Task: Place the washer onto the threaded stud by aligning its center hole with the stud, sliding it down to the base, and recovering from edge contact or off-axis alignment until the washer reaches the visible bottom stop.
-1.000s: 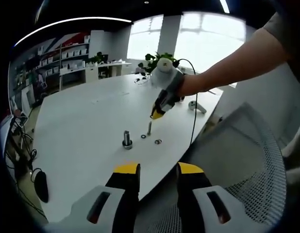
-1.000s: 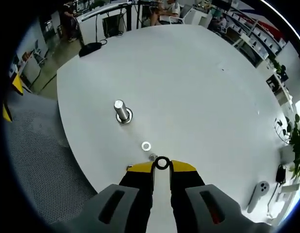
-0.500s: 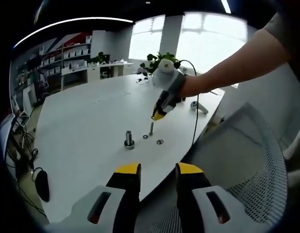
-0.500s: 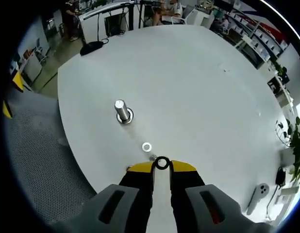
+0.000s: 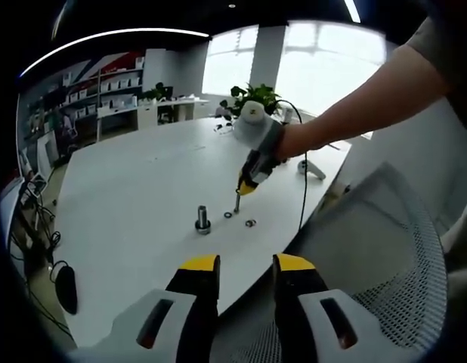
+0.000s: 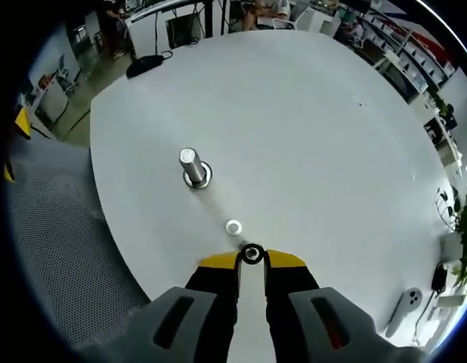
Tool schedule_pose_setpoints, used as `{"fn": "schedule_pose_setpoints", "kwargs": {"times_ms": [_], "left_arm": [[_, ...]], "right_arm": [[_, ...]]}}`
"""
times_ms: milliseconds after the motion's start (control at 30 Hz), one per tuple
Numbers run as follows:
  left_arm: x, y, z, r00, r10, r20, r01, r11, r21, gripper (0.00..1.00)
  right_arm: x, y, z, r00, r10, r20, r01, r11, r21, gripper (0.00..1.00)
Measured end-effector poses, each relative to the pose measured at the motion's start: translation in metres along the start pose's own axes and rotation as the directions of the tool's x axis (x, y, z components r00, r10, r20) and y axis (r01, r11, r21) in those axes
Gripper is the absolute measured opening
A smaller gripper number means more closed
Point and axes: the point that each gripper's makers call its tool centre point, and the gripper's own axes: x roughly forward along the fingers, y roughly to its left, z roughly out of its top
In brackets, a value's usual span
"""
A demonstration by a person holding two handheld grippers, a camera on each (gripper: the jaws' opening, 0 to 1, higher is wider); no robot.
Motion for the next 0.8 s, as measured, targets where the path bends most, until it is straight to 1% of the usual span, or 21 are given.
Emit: {"fn": "schedule_pose_setpoints", "kwargs": {"times_ms": [233, 300, 467, 600, 800], "left_arm": [[0.0, 0.0, 0.0, 1.0, 0.003, -0.003, -0.003, 1.0, 0.002, 0.25], [0.0, 0.0, 0.0, 1.0, 0.003, -0.004, -0.003, 1.0, 0.002, 0.25], [0.0, 0.002, -0.001, 1.0, 0.009, -0.006, -0.009, 1.0, 0.001, 0.25], [0.0, 0.003, -0.001, 1.0, 0.015, -0.007, -0.015, 1.0, -0.002, 0.25], [0.0, 0.004, -0.002, 1.0, 0.018, -0.009, -0.018, 1.0, -0.001, 0.25]], "right_arm": [[0.008, 0.003, -0.003, 1.0, 0.019, -0.024, -0.019, 1.0, 0.001, 0.14], [0.013, 0.003, -0.006, 0.999, 0.021, -0.041, -0.021, 1.0, 0.0, 0.14], [0.023, 0.003, -0.009, 0.997, 0.028, -0.069, -0.03, 0.999, -0.029, 0.14], [0.033, 0.004, -0.014, 0.995, 0.038, -0.093, -0.04, 0.999, -0.016, 0.14], [0.043, 0.007, -0.019, 0.993, 0.049, -0.104, -0.05, 0.999, -0.004, 0.15]]}}
